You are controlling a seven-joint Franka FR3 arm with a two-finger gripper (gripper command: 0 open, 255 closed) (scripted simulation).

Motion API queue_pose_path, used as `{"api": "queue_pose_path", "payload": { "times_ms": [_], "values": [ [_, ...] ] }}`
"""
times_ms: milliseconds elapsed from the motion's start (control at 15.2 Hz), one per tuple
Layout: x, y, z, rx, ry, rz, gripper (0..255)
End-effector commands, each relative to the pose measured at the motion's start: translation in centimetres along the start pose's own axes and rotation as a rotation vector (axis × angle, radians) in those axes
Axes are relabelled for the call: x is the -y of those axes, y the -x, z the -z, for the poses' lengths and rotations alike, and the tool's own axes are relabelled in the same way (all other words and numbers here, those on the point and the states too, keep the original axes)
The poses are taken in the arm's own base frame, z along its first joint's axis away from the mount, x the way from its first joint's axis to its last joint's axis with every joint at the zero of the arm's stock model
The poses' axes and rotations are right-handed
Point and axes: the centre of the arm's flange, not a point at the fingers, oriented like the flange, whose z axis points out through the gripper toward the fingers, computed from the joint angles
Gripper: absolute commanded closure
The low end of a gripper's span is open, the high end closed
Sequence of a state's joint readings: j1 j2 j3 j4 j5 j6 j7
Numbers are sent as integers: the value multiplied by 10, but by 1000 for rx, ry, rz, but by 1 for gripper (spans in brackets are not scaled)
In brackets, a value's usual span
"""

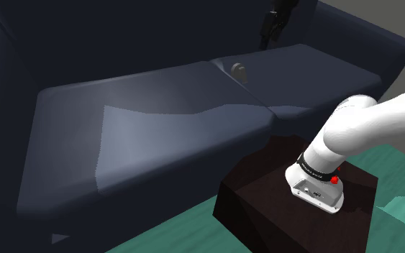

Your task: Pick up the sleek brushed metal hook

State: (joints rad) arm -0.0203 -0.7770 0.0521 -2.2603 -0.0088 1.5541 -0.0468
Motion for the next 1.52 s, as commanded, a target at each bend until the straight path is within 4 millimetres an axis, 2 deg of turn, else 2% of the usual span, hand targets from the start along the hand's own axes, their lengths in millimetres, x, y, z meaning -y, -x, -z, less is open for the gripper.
{"api": "queue_pose_path", "payload": {
  "times_ms": [0,726,1452],
  "values": [
    [0,0,0,0,0,0,0],
    [-104,-70,-84,1,-61,-93,0],
    [-210,-131,-175,2,-122,-186,0]
  ]
}}
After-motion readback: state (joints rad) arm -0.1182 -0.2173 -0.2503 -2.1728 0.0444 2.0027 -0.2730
